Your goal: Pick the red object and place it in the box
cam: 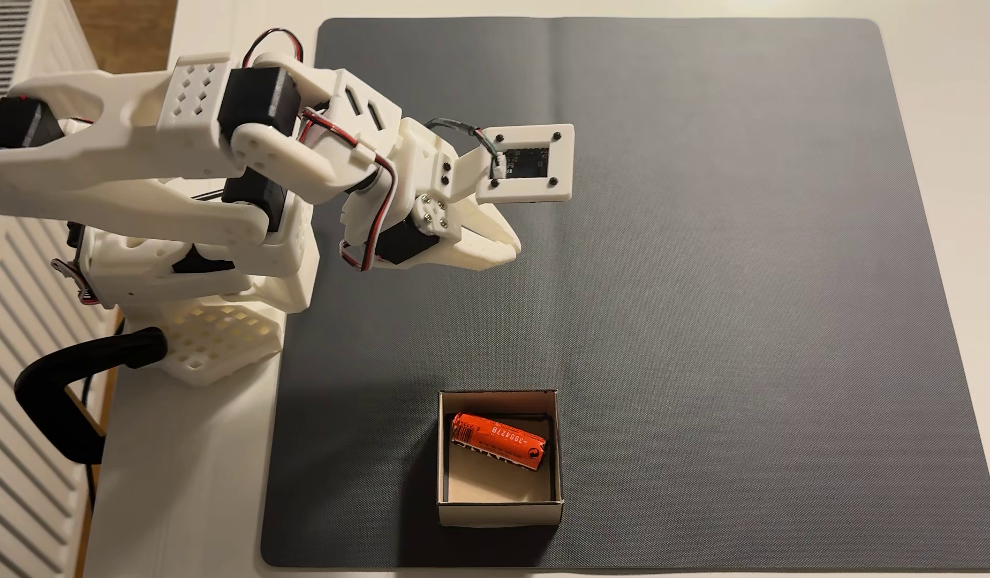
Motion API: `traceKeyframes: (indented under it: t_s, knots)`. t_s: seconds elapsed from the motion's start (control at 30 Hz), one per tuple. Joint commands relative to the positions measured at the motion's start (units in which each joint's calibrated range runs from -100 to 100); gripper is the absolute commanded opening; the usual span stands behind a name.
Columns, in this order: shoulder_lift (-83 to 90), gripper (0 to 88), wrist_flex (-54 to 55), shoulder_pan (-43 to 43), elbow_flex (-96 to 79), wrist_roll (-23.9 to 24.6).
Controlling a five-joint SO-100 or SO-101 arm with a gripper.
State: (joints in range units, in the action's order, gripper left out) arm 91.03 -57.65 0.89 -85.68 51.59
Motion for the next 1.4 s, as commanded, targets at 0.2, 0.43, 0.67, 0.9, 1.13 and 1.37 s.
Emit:
traceKeyframes:
  t_s: [0.2,0.43,0.67,0.9,1.13,1.37]
  knots:
    - [7.35,0.8,-0.21,-0.15,-5.25,-0.28]
    - [7.35,0.8,0.31,-0.15,-12.69,-0.02]
    - [6.76,0.8,-0.13,-0.37,-14.14,-0.28]
    - [6.59,0.8,-6.16,-1.11,-14.14,0.14]
    - [7.18,0.7,-16.47,-3.49,-14.14,-0.17]
    - [7.18,0.8,-17.7,-3.49,-14.14,-0.28]
